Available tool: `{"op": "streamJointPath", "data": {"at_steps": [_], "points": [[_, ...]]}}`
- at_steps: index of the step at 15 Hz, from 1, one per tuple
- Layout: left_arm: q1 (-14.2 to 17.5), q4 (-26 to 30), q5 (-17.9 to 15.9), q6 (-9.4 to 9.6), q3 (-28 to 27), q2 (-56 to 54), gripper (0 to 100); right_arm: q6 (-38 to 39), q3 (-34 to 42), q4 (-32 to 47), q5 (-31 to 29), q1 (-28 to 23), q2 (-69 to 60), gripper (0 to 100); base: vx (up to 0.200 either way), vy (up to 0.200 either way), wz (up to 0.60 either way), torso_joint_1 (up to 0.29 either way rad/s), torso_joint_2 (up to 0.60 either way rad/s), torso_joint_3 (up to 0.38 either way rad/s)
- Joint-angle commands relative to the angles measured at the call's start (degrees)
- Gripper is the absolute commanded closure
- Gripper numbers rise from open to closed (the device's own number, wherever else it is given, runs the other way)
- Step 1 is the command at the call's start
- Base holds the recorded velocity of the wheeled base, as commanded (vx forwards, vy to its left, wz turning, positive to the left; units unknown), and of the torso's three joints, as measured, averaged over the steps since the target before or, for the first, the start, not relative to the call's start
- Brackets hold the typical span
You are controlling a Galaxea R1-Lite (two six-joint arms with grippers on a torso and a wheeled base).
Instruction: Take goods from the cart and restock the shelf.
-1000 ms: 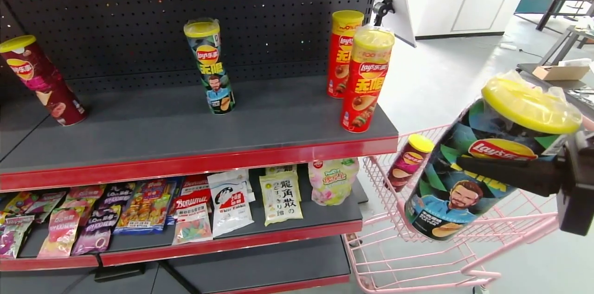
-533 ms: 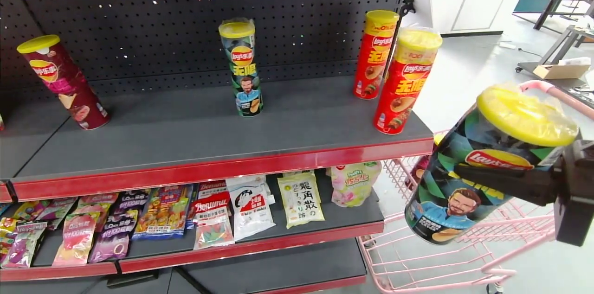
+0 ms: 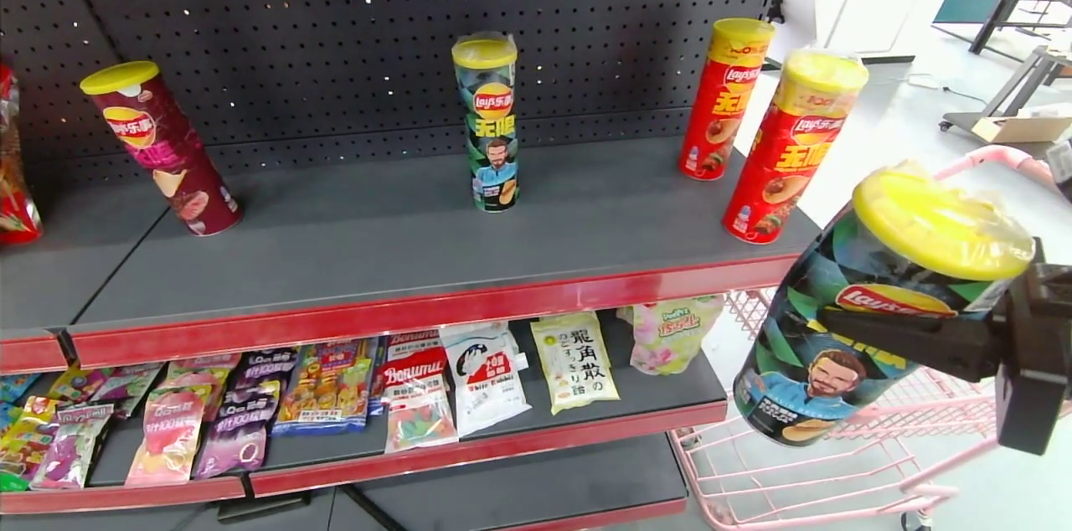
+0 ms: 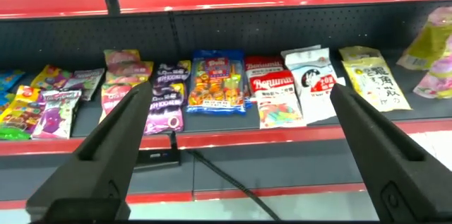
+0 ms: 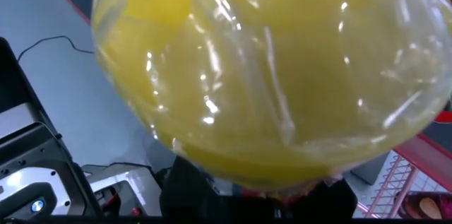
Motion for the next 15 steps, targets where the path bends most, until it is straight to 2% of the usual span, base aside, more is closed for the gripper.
{"op": "streamJointPath", "data": {"at_steps": [1,5,6,14,15], "points": [[0.0,0.0,0.0,-0.01,0.0,0.0,0,0.0,-0.1,0.0,0.0,0.0,0.1,100,0.0,0.0,0.0,0.0,0.0,0.0],[0.0,0.0,0.0,-0.01,0.0,0.0,0,0.0,0.1,0.0,-0.3,0.0,0.2,100,0.0,0.0,0.0,0.0,0.0,0.0],[0.0,0.0,0.0,-0.01,0.0,0.0,0,0.0,0.1,0.0,-0.5,-0.1,0.3,100,0.0,0.0,0.6,-0.002,0.0,0.002],[0.0,0.0,0.0,-0.01,0.0,0.0,0,0.3,0.6,-0.2,0.2,0.1,-0.4,100,0.0,0.0,0.0,0.0,0.0,0.0],[0.0,0.0,0.0,-0.01,0.0,0.0,0,0.3,0.6,-0.2,0.4,0.4,-0.6,100,0.0,0.2,0.0,-0.002,0.0,0.002]]}}
